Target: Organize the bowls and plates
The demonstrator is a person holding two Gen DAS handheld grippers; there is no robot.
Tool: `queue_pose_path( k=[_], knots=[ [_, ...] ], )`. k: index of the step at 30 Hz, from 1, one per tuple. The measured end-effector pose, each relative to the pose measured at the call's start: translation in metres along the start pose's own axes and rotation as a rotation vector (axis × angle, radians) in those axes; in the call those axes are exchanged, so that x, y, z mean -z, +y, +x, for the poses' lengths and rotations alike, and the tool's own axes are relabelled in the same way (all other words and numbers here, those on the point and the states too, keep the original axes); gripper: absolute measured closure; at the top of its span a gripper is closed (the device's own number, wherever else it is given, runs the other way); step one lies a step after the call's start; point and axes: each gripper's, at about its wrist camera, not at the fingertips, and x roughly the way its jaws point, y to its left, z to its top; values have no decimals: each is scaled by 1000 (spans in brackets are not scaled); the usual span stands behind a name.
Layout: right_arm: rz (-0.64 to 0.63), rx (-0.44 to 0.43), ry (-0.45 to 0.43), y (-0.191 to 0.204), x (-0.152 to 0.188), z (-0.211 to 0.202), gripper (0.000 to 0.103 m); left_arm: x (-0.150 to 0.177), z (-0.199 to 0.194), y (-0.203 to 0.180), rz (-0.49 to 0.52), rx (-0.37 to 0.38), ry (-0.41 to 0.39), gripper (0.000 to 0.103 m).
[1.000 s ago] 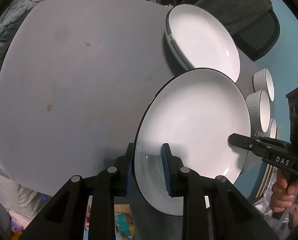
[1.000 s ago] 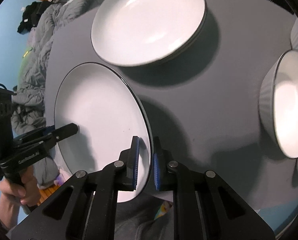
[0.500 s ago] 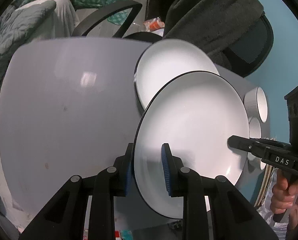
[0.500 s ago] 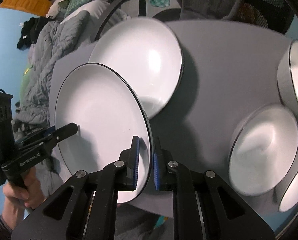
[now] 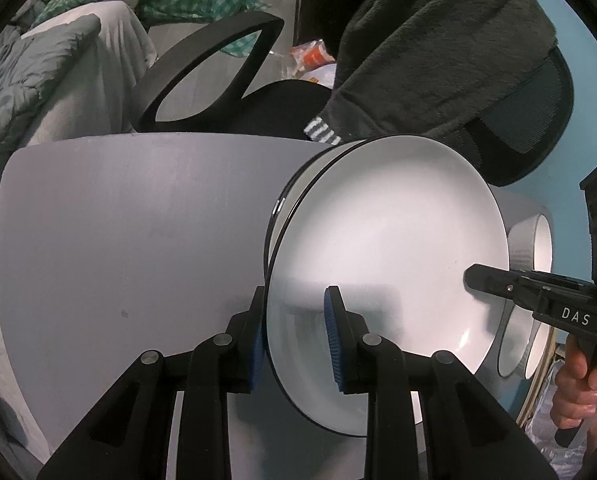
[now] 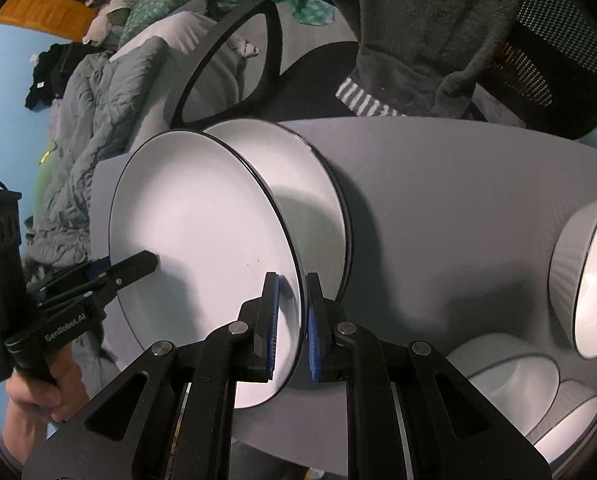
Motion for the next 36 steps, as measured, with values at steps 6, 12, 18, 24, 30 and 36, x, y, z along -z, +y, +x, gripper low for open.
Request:
queue_pose_path(
  k=[6,12,18,24,30,36],
  knots=[
    [6,6,35,-5,-14,12,90,-8,11,5,-32,-11,19,76],
    [10,16,50,-4,-22,17,89,-12,15,4,-27,-24,30,76],
    [40,38,47,-9,-24,19,88,-16,22,-2,8,-39,52,76],
    [78,38,59,-11,-27,18,85,-19,22,-8,41,-69,61,76],
    [121,77,95,-5,-32,20,76,-22,18,-8,36,-77,60,73],
    [157,119,128,3,-33,20,63,-20,9,-10,41,-72,42,66]
  ],
)
